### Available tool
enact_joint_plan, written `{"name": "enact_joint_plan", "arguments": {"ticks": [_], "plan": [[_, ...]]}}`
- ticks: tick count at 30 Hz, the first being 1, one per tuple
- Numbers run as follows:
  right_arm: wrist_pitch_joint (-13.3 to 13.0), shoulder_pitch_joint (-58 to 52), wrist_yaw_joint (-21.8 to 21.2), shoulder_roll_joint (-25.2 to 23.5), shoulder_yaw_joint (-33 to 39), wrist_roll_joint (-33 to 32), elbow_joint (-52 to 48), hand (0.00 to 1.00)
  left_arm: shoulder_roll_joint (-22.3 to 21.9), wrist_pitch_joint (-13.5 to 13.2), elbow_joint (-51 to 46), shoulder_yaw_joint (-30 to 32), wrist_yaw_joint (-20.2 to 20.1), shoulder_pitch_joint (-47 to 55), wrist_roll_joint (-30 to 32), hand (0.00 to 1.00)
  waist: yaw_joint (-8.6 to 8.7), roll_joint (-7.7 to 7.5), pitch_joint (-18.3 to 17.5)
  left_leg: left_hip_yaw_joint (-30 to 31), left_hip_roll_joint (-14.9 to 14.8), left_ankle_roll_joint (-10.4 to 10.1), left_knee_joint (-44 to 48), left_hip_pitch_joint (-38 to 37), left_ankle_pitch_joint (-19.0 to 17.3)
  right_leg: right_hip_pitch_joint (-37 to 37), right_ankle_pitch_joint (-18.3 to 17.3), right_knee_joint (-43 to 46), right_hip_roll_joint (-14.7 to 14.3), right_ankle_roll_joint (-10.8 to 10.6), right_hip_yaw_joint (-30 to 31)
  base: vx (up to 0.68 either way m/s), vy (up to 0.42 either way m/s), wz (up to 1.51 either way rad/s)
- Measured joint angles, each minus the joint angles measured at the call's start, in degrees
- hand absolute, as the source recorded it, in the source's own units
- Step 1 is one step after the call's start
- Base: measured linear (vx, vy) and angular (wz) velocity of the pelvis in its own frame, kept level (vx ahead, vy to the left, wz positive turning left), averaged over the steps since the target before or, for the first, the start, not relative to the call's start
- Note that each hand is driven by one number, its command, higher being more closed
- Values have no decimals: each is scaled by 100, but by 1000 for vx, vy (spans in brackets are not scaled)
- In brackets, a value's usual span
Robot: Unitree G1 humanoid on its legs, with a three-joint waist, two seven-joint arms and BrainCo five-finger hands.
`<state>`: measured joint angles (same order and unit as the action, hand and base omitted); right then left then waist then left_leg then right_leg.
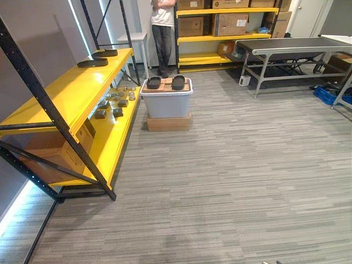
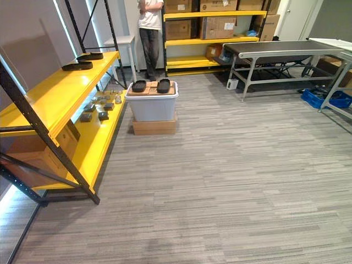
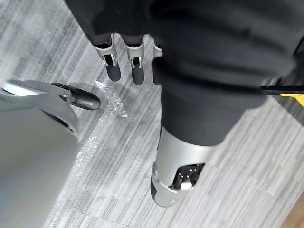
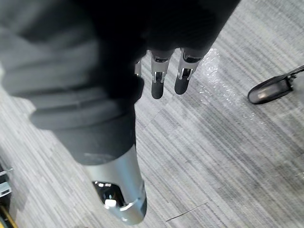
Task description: Walk over and take plastic housings, then place them on the shelf
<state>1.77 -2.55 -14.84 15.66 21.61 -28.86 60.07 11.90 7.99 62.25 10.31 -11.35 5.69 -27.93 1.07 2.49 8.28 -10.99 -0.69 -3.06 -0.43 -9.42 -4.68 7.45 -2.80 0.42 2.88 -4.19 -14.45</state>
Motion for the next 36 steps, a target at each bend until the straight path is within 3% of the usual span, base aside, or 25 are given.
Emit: {"name": "enact_joint_plan", "arguments": {"ticks": [9, 21, 36], "plan": [[265, 31, -226, 1, -29, -8, 46, 0, 9, -44, -38, 66, 45, -5, -13, 0, 8, -20, -9, -199, -120, -1, -32, -135, 0, 90, 70, -20, -123, 102, -10, 1, -40, -9], [254, 46, -225, 1, -31, 15, 156, 0, 5, 0, -34, 175, 128, 34, 0, 0, 5, -68, -27, -239, -103, 126, -149, -206, 96, 211, 249, -301, -171, 272, -8, -53, -24, -2], [253, 62, -224, -63, -30, 470, 165, 0, -82, 18, -30, 175, 377, 100, -15, 0, -11, -93, -53, -328, -107, 96, -231, -281, 78, 259, 346, -514, -225, 261, 117, -15, -9, -4]]}}
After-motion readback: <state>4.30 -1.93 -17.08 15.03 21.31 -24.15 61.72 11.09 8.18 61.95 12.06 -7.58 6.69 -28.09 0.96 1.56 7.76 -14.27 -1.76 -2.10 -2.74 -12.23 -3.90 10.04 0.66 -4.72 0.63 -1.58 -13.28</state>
